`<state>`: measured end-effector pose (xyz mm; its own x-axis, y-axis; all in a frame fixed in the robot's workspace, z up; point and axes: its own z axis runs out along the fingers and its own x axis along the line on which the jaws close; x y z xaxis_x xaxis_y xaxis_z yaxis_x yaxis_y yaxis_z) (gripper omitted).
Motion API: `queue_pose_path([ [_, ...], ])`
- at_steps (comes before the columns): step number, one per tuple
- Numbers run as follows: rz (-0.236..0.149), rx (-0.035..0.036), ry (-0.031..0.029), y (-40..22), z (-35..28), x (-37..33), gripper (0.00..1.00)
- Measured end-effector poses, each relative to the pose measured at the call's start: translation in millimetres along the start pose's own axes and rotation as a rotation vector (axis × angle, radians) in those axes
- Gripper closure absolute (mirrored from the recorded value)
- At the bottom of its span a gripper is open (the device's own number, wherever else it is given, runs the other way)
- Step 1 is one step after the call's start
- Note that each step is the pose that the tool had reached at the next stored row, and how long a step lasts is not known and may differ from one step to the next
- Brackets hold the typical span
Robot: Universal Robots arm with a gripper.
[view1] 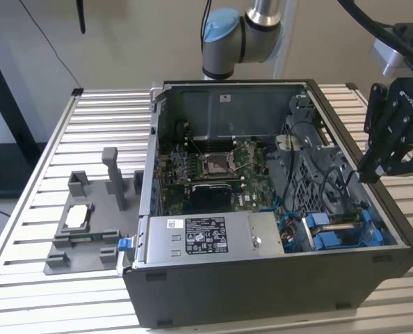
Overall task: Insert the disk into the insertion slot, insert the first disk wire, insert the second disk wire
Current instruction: 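Insert the second disk wire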
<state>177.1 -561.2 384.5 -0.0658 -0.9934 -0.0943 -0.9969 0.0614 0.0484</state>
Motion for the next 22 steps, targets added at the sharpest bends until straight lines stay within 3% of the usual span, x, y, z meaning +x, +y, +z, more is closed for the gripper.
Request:
queue_pose_path([
  [6, 0.0, 0.0, 0.0, 0.0, 0.0, 0.0, 0.73],
  [8, 0.0, 0.0, 0.0, -0.1, 0.0, 0.0, 0.82],
  [10, 0.0, 0.0, 0.0, -0.1, 0.0, 0.0, 0.84],
  [19, 0.0, 0.0, -0.0002, -0.1, 0.1, 0.0, 0.84],
  [22, 0.0, 0.0002, -0.0001, 3.5, 0.1, -0.1, 0.84],
])
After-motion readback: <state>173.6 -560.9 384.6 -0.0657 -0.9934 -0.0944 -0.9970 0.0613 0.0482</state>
